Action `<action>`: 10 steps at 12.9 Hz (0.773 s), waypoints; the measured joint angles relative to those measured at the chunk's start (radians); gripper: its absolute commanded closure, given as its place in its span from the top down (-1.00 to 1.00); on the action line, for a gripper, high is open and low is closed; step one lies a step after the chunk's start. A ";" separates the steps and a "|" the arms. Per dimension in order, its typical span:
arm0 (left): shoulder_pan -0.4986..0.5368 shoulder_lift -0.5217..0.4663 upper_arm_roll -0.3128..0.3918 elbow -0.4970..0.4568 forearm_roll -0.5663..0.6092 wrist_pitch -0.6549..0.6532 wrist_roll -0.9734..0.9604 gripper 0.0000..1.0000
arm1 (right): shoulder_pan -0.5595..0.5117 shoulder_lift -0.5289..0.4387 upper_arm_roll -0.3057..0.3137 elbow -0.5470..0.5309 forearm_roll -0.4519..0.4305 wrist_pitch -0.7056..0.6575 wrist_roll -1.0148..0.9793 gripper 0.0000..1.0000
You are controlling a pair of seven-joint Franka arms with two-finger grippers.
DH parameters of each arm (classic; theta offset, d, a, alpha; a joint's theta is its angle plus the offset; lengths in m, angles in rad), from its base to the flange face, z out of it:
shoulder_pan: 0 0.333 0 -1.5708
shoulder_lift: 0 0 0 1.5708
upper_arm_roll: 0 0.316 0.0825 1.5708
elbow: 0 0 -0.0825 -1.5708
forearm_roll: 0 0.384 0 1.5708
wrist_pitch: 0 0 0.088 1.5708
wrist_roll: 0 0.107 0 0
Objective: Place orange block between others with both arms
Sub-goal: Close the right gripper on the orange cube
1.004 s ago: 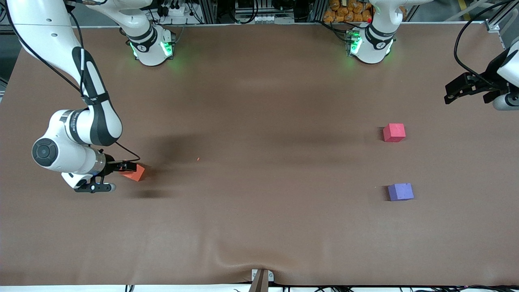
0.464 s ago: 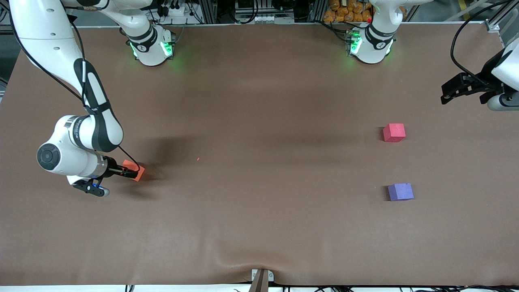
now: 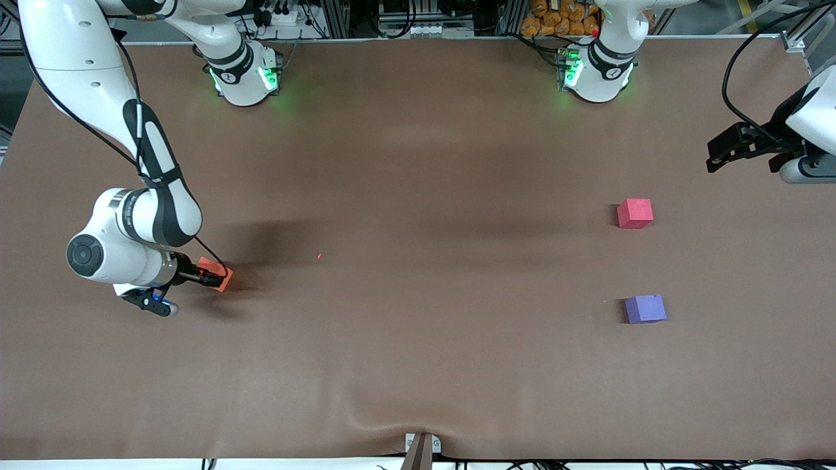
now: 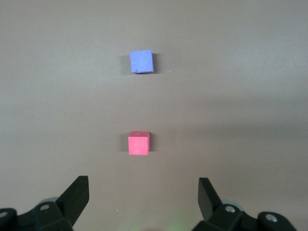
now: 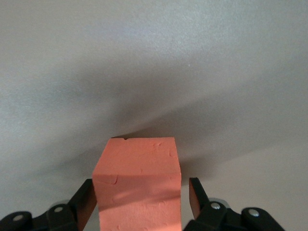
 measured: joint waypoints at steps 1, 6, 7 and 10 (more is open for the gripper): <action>0.000 0.000 -0.001 0.000 0.000 0.000 0.000 1.00 | 0.000 0.003 0.000 0.000 0.000 -0.002 0.014 0.26; -0.002 0.000 -0.002 0.002 0.000 0.001 0.000 1.00 | 0.007 -0.001 0.004 0.038 0.000 0.004 0.020 0.08; -0.003 0.000 -0.003 0.002 0.000 0.002 0.000 1.00 | 0.012 -0.010 0.007 0.061 0.000 0.004 0.017 0.07; -0.008 0.003 -0.004 0.002 0.000 0.003 0.000 1.00 | 0.105 -0.065 0.017 0.110 0.000 -0.001 -0.013 0.07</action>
